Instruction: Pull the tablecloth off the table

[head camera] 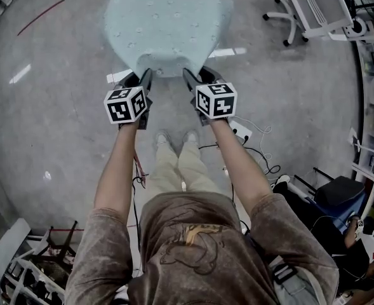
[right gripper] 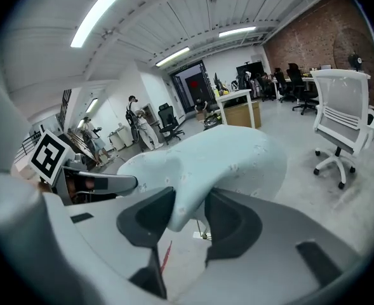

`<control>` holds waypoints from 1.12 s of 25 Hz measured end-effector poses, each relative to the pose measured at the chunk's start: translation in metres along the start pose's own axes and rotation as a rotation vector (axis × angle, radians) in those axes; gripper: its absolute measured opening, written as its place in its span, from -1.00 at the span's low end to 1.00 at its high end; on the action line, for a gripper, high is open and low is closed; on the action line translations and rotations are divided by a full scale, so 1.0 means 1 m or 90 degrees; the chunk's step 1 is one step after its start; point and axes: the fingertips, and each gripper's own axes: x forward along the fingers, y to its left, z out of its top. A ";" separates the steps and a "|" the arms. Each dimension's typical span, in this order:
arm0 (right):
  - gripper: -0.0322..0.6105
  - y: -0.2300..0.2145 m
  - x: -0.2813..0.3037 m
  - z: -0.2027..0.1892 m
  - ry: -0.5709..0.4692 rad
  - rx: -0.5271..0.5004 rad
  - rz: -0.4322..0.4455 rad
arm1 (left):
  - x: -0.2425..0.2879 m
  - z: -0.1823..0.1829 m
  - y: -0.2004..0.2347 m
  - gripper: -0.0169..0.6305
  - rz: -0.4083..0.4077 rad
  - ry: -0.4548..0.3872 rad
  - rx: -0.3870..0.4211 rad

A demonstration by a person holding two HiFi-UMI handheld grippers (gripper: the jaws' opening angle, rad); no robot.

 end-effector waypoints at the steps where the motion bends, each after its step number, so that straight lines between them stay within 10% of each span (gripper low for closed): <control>1: -0.41 0.002 -0.005 0.007 -0.008 0.000 0.005 | -0.004 0.006 -0.004 -0.66 -0.003 -0.010 0.000; 12: -0.61 0.031 -0.061 0.066 -0.081 -0.021 0.019 | -0.057 0.055 -0.045 -0.74 -0.030 -0.074 0.022; 28: -0.70 0.082 -0.153 0.051 -0.139 -0.042 0.054 | -0.150 0.037 -0.102 -0.79 -0.042 -0.107 0.064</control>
